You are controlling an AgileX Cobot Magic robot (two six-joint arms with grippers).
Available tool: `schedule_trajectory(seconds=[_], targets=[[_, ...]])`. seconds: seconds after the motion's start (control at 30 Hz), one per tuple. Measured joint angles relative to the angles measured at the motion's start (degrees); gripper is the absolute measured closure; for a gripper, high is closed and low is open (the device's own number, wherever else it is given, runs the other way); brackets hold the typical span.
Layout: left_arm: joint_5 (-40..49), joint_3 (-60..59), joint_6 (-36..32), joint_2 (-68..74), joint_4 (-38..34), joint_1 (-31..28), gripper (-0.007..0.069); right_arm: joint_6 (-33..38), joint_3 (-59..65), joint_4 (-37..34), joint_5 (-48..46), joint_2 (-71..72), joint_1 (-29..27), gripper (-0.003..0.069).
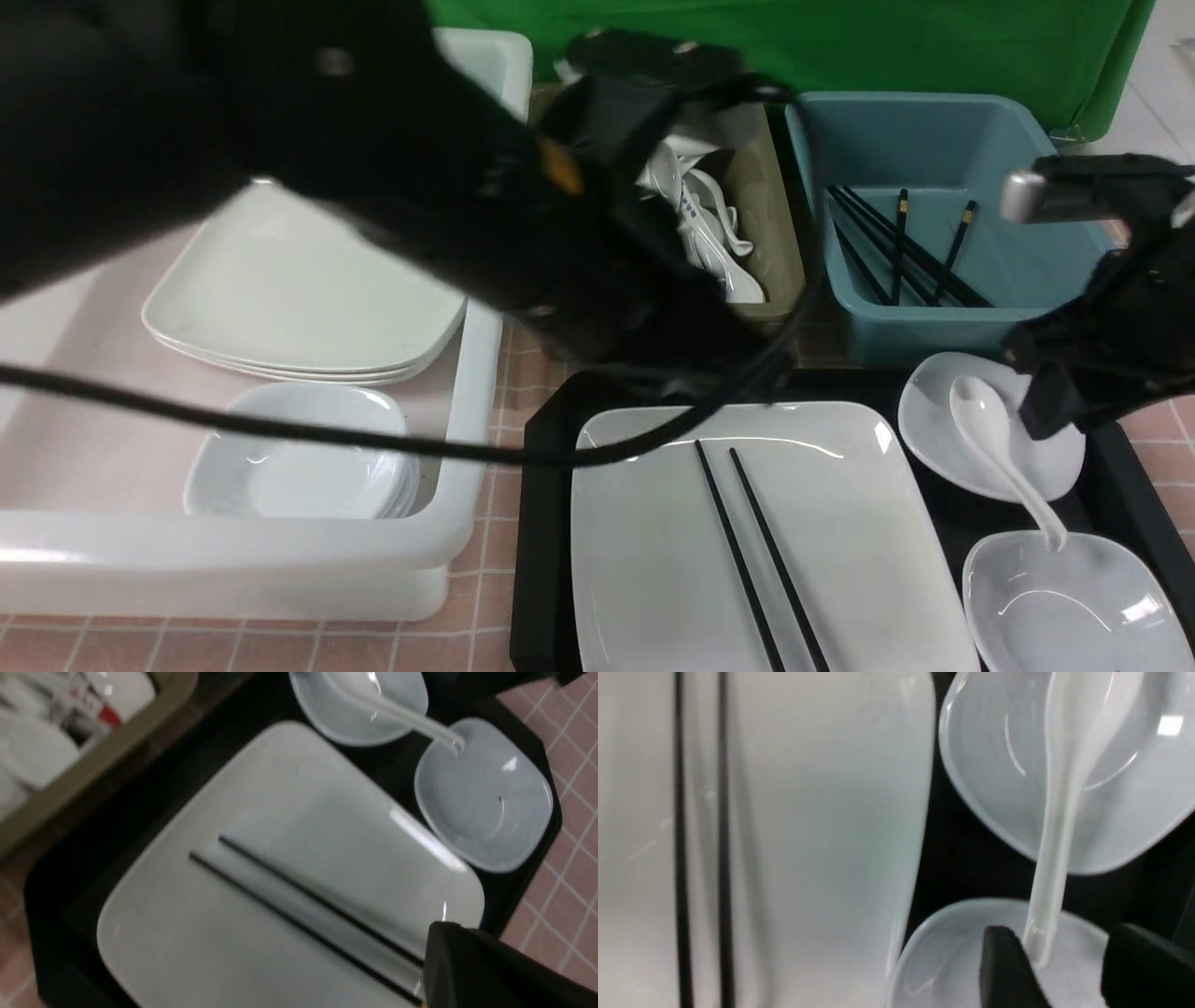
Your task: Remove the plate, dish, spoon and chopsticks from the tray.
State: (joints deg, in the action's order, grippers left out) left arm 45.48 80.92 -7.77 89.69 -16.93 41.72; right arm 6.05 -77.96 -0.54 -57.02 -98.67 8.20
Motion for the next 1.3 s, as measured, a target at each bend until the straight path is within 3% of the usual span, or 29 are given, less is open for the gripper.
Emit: schedule_trajectory(seconds=[0.53, 0.6, 0.7, 0.8, 1.0, 1.13, 1.3], targets=[[-3.7, 2.7, -1.4, 6.4, -2.1, 0.2, 0.0628, -4.3, -3.3, 6.0, 5.4, -17.5, -0.7, 0.0256], [-3.7, 2.7, -1.5, 6.4, -1.9, 0.2, 0.0628, -4.3, -3.3, 6.0, 5.7, -18.1, -0.7, 0.0288], [-3.7, 2.7, -1.5, 6.4, -1.7, 0.2, 0.0628, -4.2, -3.3, 5.8, 5.4, -18.1, -0.7, 0.043], [-3.7, 2.7, -1.5, 6.4, -1.7, 0.2, 0.0628, -3.7, -3.3, 5.6, 4.7, -17.8, -0.7, 0.0422], [-3.7, 2.7, -0.3, 5.3, 0.6, -0.4, 0.0627, -0.1, -3.3, 0.5, -2.1, -11.7, -0.7, 0.0422], [-3.8, 2.7, 5.2, 0.2, 5.9, -6.1, 0.0627, 6.9, -3.4, -11.8, -6.4, -4.8, 0.3, 0.0422], [-3.4, 2.7, 5.8, -4.9, 8.1, -14.1, 0.0627, 10.0, -8.4, -17.2, -2.5, -3.4, 4.7, 0.0422]])
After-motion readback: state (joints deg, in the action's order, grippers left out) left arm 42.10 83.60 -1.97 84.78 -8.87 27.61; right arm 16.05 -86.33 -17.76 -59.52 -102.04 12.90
